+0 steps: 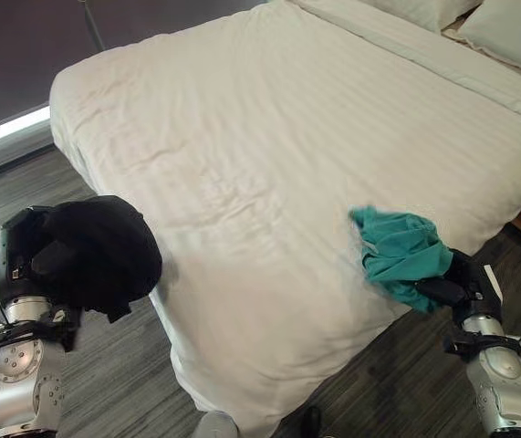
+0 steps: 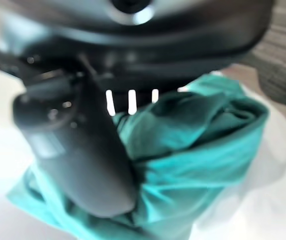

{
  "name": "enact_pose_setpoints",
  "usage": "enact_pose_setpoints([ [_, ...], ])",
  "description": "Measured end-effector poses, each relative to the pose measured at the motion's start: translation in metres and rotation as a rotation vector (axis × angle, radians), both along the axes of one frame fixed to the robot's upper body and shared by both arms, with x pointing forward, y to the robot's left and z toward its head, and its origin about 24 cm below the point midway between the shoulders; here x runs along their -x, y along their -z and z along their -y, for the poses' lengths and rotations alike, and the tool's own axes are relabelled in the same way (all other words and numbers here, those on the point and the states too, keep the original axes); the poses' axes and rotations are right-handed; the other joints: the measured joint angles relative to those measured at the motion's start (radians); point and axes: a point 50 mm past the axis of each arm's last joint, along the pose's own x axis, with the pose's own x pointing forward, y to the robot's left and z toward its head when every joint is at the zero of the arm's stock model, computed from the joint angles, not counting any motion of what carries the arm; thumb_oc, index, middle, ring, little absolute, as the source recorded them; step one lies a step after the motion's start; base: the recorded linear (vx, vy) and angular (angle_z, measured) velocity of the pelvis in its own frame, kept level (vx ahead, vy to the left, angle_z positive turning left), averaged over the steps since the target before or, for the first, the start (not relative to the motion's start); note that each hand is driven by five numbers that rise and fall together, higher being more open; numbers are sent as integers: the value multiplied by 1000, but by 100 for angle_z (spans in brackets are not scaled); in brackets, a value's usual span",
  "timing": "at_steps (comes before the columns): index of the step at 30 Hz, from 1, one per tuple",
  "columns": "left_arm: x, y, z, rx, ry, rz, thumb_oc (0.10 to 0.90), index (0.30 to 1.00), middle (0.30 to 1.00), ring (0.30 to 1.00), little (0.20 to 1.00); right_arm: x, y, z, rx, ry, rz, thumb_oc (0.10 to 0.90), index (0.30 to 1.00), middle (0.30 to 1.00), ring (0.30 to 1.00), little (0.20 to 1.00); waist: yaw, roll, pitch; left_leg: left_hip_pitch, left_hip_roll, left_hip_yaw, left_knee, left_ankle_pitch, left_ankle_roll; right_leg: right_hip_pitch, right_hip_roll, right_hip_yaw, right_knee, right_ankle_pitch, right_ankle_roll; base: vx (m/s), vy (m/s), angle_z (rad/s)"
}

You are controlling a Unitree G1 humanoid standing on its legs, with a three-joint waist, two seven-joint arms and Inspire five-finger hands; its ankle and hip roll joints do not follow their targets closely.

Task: Pick up bed clothes into laundry basket.

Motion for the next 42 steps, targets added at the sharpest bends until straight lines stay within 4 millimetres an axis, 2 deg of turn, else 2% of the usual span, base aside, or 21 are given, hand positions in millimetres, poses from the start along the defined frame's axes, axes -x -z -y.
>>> enact_pose_setpoints([
  [3, 28, 41, 30, 280, -120, 89, 400, 300, 300, 300, 300, 12, -21, -33, -76, -14, 190, 400, 300, 300, 300, 300, -12, 18, -40, 69, -19, -57, -28, -13, 19, 72, -13, -58, -2, -36, 12, 90, 46, 63],
  [6, 47, 55, 19, 302, -196, 7, 400, 300, 300, 300, 300, 5, -29, -46, -62, -122, 212, 400, 300, 300, 300, 300, 66, -6, -49, 62, -16, -58, -23, -18, 19, 73, -9, -61, -1, -44, 14, -10, -12, 6],
  [12, 54, 41, -4, 216, -241, -5, 400, 300, 300, 300, 300, -4, -24, -48, -56, -151, 178, 400, 300, 300, 300, 300, 128, -36, -37, -19, -36, -119, 36, -11, 6, 37, -22, -104, 15, -55, 20, -290, 82, 27],
  [14, 46, 30, -7, 196, -228, 33, 400, 300, 300, 300, 300, -21, -22, -60, -70, -195, 160, 400, 300, 300, 300, 300, 130, -73, -15, -75, -48, -170, 92, 5, -69, -28, -76, -79, 60, -55, -16, -317, 246, -8],
  [15, 42, 28, -4, 198, -212, 43, 400, 300, 300, 300, 300, -24, -23, -63, -65, -216, 155, 400, 300, 300, 300, 300, 135, -67, 0, -79, -44, -161, 151, -13, -25, -39, -82, -67, 72, -48, -8, -393, 414, -38],
  [16, 40, 29, 0, 217, -195, 56, 400, 300, 300, 300, 300, -24, -20, -67, -74, -239, 142, 400, 300, 300, 300, 300, 122, -55, 17, -71, -6, -187, 361, -152, -21, -54, -100, -11, 107, -35, -4, -291, 336, -40],
  [17, 39, 30, 1, 227, -191, 57, 400, 300, 300, 300, 300, -22, -17, -68, -84, -244, 133, 400, 300, 300, 300, 300, 112, -57, 18, -53, 12, -194, 386, -171, -44, -59, -107, 4, 117, -32, -3, -268, 412, -43],
  [20, 34, 28, 4, 238, -160, 75, 400, 300, 300, 300, 300, -15, -11, -62, -99, -236, 107, 400, 300, 300, 300, 300, 13, -28, 30, 61, 72, -206, 337, -247, -87, -97, -160, 60, 222, -66, 45, -292, 466, -6],
  [21, 26, 24, 8, 239, -133, 97, 400, 300, 300, 300, 300, -14, -15, -53, -93, -207, 116, 400, 300, 300, 300, 300, -39, -2, 36, 73, 65, -191, 276, -376, -35, -142, -184, 79, 285, -85, 74, -390, 530, -6],
  [22, 20, 18, 7, 230, -122, 113, 400, 300, 300, 300, 300, -13, -11, -54, -118, -190, 111, 400, 300, 300, 300, 300, -44, -35, 51, 78, 34, -175, 277, -356, -26, -158, -211, 96, 301, -84, 73, -444, 565, -16],
  [24, 13, 18, 8, 242, -117, 122, 400, 300, 300, 300, 300, -1, 3, -58, -188, -155, 88, 400, 300, 300, 300, 300, -76, -85, 41, 38, -34, -146, 342, -375, 7, -173, -267, 205, 294, -19, 98, -457, 534, -19],
  [28, 14, 33, 13, 185, -88, 8, 400, 300, 300, 300, 300, 20, 31, -58, -260, -43, 10, 400, 300, 300, 300, 300, -101, -97, 21, 50, -117, -44, 382, -364, 45, -214, -342, 152, 258, 152, 96, -807, 588, -64],
  [29, 15, 36, 13, 188, -84, -3, 400, 300, 300, 300, 300, 23, 35, -60, -271, -37, -4, 400, 300, 300, 300, 300, -118, -93, 24, 10, -146, 15, 460, -341, 49, -211, -325, 125, 171, 279, 15, -778, 460, -80],
  [30, 17, 38, 13, 197, -92, -8, 400, 300, 300, 300, 300, 21, 33, -63, -270, -51, 2, 400, 300, 300, 300, 300, -104, -82, 36, -33, -130, 27, 496, -342, 65, -214, -328, 129, 131, 354, -4, -505, 307, -85],
  [31, 17, 40, 13, 202, -96, -11, 400, 300, 300, 300, 300, 21, 32, -61, -260, -76, 4, 400, 300, 300, 300, 300, -115, -59, 30, -66, -167, -11, 414, -341, 198, -261, -309, 125, 128, 439, -39, -458, 277, -129],
  [32, 14, 38, 11, 211, -105, 3, 400, 300, 300, 300, 300, 19, 33, -62, -259, -82, -8, 400, 300, 300, 300, 300, -75, -59, 55, -41, -154, 43, 392, -309, 131, -355, -316, 123, 279, 356, 30, -853, 457, -125],
  [33, 12, 42, 12, 237, -115, -7, 400, 300, 300, 300, 300, 21, 35, -60, -253, -85, -30, 400, 300, 300, 300, 300, -66, -30, 73, -20, -136, 61, 391, -304, 138, -392, -287, 110, 512, 212, 106, -790, 338, -101],
  [35, 29, 51, 6, 264, -185, -25, 400, 300, 300, 300, 300, 26, 42, -68, -256, -112, -72, 400, 300, 300, 300, 300, -52, -4, 63, 50, -94, 122, 330, -279, 141, -399, -207, 66, 872, 4, 101, -637, 71, -88],
  [37, 43, 46, -3, 256, -247, -6, 400, 300, 300, 300, 300, 21, 42, -75, -258, -136, -72, 400, 300, 300, 300, 300, 16, -41, 30, 67, -97, 209, 284, -263, 145, -372, -148, 64, 1059, -81, 101, -453, -145, -122],
  [39, 51, 42, -5, 258, -281, 30, 400, 300, 300, 300, 300, 13, 35, -78, -238, -162, -48, 400, 300, 300, 300, 300, 86, -87, -12, 25, -112, 248, 311, -261, 149, -270, -131, 66, 987, -206, 113, -642, -307, -98],
  [42, 54, 51, -2, 308, -321, 24, 400, 300, 300, 300, 300, -4, 20, -83, -219, -182, 11, 400, 300, 300, 300, 300, 132, -70, -18, -30, -81, 269, 387, -249, 144, -70, -47, 89, 586, -298, 31, -595, -309, -32],
])
